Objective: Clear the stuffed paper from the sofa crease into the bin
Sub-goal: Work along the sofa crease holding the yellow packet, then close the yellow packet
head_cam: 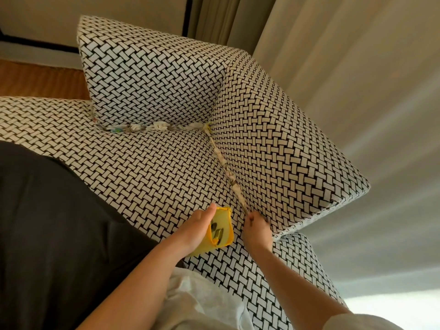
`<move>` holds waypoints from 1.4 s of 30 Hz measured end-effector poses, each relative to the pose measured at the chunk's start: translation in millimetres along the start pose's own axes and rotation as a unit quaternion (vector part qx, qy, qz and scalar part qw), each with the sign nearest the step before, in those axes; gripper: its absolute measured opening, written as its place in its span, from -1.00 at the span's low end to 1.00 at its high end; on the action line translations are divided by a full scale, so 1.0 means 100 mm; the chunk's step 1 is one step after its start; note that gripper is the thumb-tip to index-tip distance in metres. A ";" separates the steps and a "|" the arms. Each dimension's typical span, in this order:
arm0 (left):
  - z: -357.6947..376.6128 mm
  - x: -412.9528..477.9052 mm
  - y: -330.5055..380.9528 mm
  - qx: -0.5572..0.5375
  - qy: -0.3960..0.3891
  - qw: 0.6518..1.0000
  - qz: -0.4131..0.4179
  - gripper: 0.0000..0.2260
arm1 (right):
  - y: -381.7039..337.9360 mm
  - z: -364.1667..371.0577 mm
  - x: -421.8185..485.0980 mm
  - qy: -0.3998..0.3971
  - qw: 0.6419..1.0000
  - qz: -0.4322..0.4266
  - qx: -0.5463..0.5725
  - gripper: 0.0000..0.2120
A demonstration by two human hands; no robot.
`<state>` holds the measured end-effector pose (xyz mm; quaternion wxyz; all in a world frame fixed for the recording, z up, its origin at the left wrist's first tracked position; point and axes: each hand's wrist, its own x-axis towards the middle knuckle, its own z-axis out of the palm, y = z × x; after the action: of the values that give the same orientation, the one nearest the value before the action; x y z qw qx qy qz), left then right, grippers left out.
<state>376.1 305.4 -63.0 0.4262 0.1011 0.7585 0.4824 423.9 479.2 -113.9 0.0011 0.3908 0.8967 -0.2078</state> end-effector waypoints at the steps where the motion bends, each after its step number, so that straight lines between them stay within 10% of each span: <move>1: 0.00 -0.01 0.00 0.002 -0.001 1.000 0.001 -0.41 | 0.00 0.01 0.00 0.006 1.000 0.001 0.001 -0.83; 18: -0.01 0.03 0.07 -0.173 0.014 0.985 0.003 -0.61 | -0.67 -0.52 -0.32 -0.029 0.926 -0.179 0.330 -0.83; 23: -0.17 0.01 -0.01 -0.338 0.081 0.937 -0.019 -0.55 | -0.97 -0.52 -0.44 -0.110 0.908 -0.298 0.274 -0.86; 32: -0.38 -0.06 -0.02 -0.512 0.125 0.849 0.030 -0.39 | -1.46 -0.36 -0.45 -0.141 0.933 -0.269 0.192 -0.74; 42: -1.20 -0.50 0.17 -0.604 0.177 0.763 0.148 -0.65 | -2.19 -0.43 -0.77 -0.345 0.792 -0.409 0.295 -0.54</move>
<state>313.3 208.8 -1.3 0.1805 -0.1540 0.3475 0.9072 330.5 308.4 19.3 0.1097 -0.1283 0.8083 -0.5641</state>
